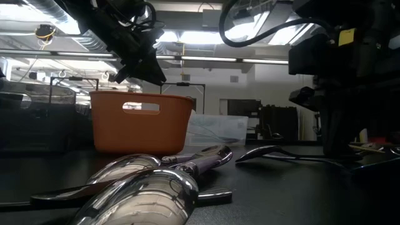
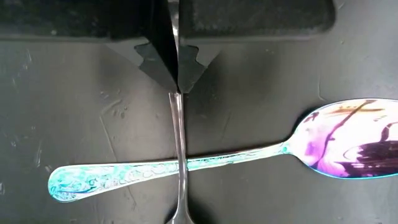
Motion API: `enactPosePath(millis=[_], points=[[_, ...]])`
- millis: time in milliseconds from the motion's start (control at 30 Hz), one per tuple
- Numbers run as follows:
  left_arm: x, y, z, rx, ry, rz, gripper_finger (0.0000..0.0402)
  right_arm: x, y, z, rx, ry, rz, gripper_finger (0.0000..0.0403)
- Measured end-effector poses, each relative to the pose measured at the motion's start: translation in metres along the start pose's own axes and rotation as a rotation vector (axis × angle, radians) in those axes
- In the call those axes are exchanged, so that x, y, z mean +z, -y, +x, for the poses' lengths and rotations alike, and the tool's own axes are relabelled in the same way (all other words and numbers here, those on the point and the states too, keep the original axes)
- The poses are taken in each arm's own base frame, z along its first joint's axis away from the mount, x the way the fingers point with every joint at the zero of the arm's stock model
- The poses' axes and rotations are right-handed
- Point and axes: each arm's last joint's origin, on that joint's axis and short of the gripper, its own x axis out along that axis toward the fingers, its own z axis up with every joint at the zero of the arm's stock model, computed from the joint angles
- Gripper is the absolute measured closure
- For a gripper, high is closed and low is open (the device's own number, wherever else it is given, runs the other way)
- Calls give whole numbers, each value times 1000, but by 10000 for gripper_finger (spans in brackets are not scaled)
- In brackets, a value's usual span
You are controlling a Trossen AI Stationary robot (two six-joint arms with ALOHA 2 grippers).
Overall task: Sort silverware by color (type)
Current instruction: Put the black spoon into the black bin
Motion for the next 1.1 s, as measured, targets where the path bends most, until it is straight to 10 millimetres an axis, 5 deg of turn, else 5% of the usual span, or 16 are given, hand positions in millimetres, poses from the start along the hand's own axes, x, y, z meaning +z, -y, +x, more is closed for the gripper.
enactPosePath(millis=[500,833,1100], points=[[-22,32,-7,-110,-55,91,329,0,0,0,-18,7,-4,400],[-35,48,-13,-113,-41,143,329,13,-2,-1,4,136,2,325],[-37,50,-14,-116,-40,150,329,24,-2,-3,-36,263,14,321]])
